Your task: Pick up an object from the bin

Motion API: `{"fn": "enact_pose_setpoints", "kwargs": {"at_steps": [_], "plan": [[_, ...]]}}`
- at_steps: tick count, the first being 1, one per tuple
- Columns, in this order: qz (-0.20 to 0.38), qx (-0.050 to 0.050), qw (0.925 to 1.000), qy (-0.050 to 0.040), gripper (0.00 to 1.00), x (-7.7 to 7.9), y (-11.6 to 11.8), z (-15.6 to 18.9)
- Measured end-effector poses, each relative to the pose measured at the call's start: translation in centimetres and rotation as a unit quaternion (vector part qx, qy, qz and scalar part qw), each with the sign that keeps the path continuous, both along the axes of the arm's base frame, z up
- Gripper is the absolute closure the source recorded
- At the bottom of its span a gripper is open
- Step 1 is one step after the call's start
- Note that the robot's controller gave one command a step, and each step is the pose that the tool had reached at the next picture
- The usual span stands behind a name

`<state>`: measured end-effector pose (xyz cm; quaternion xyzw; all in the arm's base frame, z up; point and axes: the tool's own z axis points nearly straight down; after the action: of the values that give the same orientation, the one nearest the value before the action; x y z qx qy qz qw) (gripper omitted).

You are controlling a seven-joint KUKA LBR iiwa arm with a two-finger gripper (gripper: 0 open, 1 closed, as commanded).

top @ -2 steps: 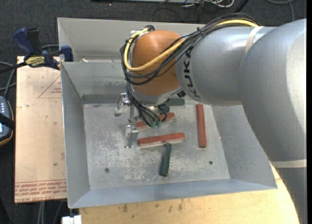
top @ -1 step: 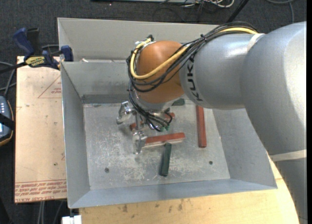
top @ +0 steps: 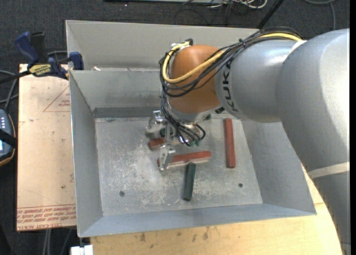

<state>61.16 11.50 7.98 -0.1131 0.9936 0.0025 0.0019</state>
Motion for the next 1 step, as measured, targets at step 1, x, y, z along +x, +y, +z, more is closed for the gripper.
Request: {"fn": "enact_pose_setpoints", "kwargs": {"at_steps": [1], "plan": [[0.226,-0.002,0.9740,-0.0072,1.00,1.94,-1.58,0.02]]}}
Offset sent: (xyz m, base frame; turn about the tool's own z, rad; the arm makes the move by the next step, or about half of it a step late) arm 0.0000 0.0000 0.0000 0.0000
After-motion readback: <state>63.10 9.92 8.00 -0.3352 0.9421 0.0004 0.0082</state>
